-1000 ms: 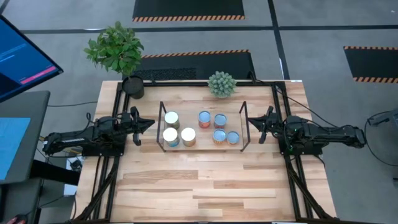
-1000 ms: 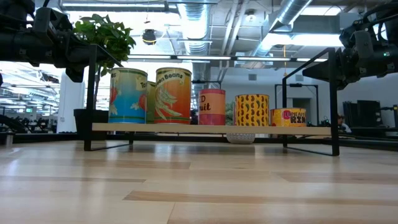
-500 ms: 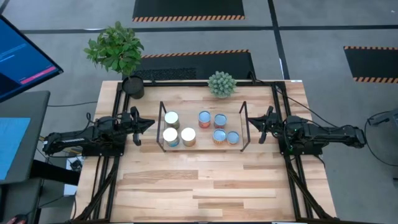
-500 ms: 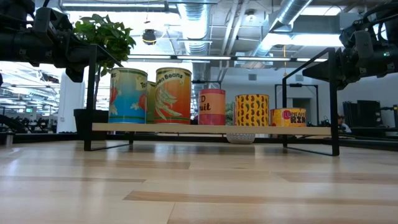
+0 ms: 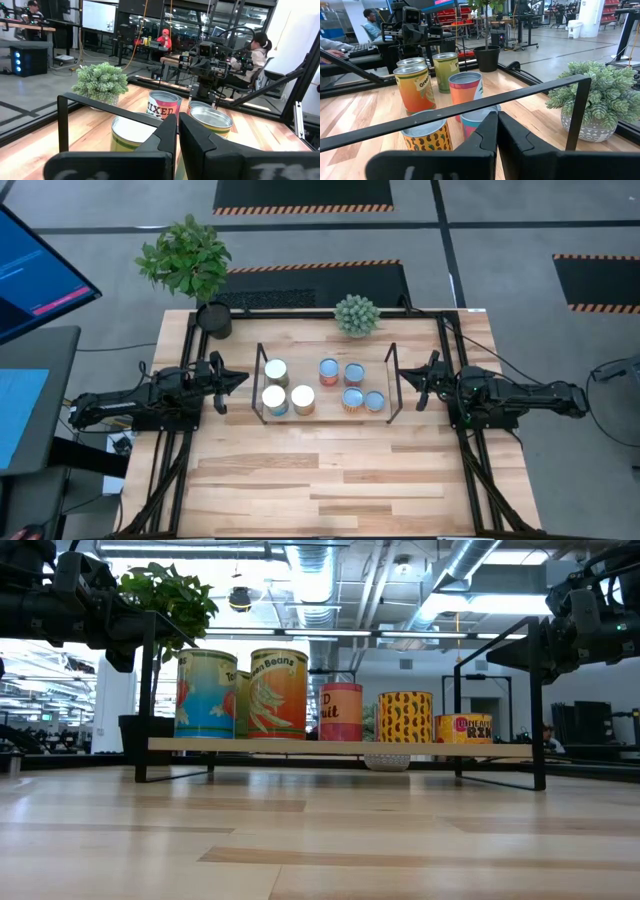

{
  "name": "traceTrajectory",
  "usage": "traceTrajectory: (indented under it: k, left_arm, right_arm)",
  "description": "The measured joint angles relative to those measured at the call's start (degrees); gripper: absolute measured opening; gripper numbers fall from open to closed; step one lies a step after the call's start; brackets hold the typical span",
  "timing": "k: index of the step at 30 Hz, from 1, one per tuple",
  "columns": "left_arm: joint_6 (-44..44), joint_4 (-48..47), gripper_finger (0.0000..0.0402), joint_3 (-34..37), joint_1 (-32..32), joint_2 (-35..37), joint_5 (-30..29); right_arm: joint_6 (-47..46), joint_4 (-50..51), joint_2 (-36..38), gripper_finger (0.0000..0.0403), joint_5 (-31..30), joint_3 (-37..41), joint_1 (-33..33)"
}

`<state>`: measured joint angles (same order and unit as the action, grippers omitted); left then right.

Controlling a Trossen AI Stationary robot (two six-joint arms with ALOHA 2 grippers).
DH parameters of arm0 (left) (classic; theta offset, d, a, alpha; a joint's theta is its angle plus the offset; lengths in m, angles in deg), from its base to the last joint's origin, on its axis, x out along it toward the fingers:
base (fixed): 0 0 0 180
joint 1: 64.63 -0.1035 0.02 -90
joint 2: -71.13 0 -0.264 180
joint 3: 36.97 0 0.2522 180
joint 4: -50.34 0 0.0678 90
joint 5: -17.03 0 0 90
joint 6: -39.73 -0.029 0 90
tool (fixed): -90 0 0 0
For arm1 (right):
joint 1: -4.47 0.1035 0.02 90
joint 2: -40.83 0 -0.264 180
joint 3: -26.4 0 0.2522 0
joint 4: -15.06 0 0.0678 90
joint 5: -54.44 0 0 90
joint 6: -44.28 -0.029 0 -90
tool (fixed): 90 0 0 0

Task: Pick and place cans onto a shelf
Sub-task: Return to Home Position

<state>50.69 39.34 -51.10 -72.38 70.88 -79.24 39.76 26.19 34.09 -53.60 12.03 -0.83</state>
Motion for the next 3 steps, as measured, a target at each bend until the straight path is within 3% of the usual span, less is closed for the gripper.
traceTrajectory:
  k: [3]
  left_arm:
    - [0.0, -0.02, 0.0008, -0.01, 0.0, 0.01, 0.0]
  right_arm:
    - [-0.02, 0.0, 0.02, 0.0033, 0.01, -0.01, 0.0]
